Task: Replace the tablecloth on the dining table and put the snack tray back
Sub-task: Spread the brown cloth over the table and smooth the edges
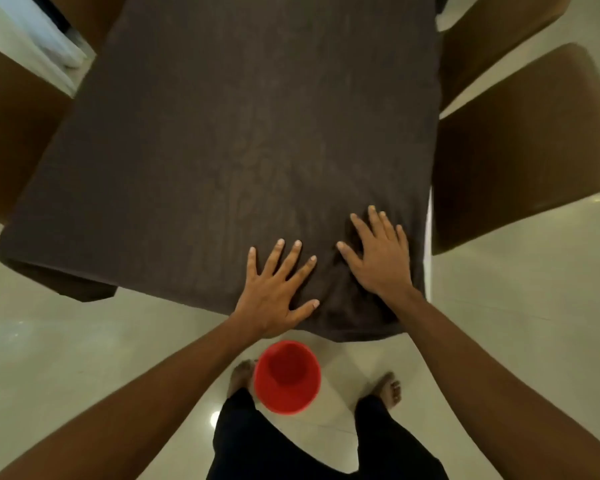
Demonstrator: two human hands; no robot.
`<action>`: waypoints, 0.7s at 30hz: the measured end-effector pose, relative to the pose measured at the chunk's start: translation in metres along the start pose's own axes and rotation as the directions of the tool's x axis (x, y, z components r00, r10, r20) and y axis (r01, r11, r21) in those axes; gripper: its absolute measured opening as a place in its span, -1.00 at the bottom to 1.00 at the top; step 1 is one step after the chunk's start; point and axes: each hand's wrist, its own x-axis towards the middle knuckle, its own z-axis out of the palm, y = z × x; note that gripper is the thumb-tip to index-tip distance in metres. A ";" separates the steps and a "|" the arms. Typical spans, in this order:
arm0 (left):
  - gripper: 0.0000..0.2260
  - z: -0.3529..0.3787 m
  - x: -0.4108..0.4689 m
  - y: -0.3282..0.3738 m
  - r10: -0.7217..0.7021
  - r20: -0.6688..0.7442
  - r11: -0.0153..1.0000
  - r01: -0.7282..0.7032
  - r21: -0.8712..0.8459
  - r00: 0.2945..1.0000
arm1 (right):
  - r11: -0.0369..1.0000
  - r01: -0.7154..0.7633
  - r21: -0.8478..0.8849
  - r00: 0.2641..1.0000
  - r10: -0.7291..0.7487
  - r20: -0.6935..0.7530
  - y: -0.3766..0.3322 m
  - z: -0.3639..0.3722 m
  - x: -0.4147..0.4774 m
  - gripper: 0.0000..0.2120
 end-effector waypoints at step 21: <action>-0.34 0.022 0.041 0.206 -0.320 -0.038 0.946 0.317 -0.064 0.947 | 0.659 -0.314 0.683 0.944 0.296 0.148 0.125 -0.038 -0.070 -0.62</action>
